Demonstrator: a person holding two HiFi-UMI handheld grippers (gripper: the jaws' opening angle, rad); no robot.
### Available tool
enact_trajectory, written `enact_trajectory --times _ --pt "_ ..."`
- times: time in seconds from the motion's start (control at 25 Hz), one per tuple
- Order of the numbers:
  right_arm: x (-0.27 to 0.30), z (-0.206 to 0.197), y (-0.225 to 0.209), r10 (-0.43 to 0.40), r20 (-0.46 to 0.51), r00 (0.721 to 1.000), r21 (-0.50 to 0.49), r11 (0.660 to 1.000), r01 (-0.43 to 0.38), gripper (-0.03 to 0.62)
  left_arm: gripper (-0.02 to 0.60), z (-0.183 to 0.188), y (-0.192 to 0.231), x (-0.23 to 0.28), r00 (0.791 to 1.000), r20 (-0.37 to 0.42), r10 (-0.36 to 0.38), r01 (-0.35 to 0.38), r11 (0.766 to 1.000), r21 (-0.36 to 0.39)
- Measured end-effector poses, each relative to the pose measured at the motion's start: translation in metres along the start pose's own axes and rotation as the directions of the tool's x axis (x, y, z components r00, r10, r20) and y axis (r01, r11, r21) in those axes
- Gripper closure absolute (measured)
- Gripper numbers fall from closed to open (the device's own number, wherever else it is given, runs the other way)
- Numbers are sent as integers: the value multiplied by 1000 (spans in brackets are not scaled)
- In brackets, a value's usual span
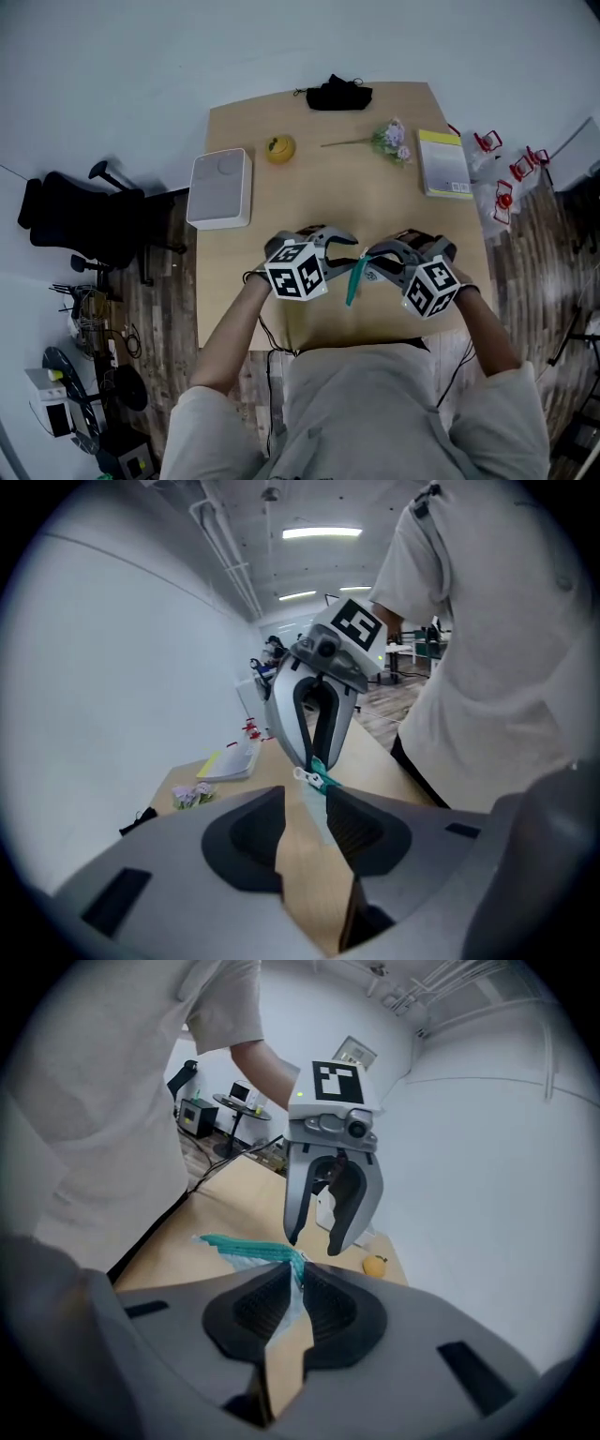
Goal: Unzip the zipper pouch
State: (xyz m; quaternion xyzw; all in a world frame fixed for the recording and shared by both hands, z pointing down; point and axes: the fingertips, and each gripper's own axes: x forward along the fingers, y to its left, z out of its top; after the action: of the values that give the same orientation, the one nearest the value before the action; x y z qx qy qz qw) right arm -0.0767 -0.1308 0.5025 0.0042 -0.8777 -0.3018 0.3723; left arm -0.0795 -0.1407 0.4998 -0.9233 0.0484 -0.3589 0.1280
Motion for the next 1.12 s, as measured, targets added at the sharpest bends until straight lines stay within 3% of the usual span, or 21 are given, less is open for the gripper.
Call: enact_trajectory --times 0.16,0.36,0.6,0.8,1.0,1.12 --pt "-3 5 15 75 -13 997 -92 993 -76 548 451 10 -10 2 994 -2 -112 112 993 44" --pt "-8 12 27 132 -18 991 -163 978 -133 548 474 19 -20 4 970 21 -243 243 970 11" --pt "-11 18 38 189 -36 981 -252 949 -192 548 472 22 -36 5 926 -14 -378 378 926 17" --pt "-14 28 46 235 -40 971 -315 919 -236 548 473 24 -51 0 866 -51 -497 499 867 13" --pt "-15 30 50 264 -38 964 -322 910 -262 548 474 25 -57 -1 832 -65 -551 552 834 5" --pt "-17 28 46 256 -29 966 -284 925 -254 548 486 27 -53 -2 837 -54 -545 546 838 -3"
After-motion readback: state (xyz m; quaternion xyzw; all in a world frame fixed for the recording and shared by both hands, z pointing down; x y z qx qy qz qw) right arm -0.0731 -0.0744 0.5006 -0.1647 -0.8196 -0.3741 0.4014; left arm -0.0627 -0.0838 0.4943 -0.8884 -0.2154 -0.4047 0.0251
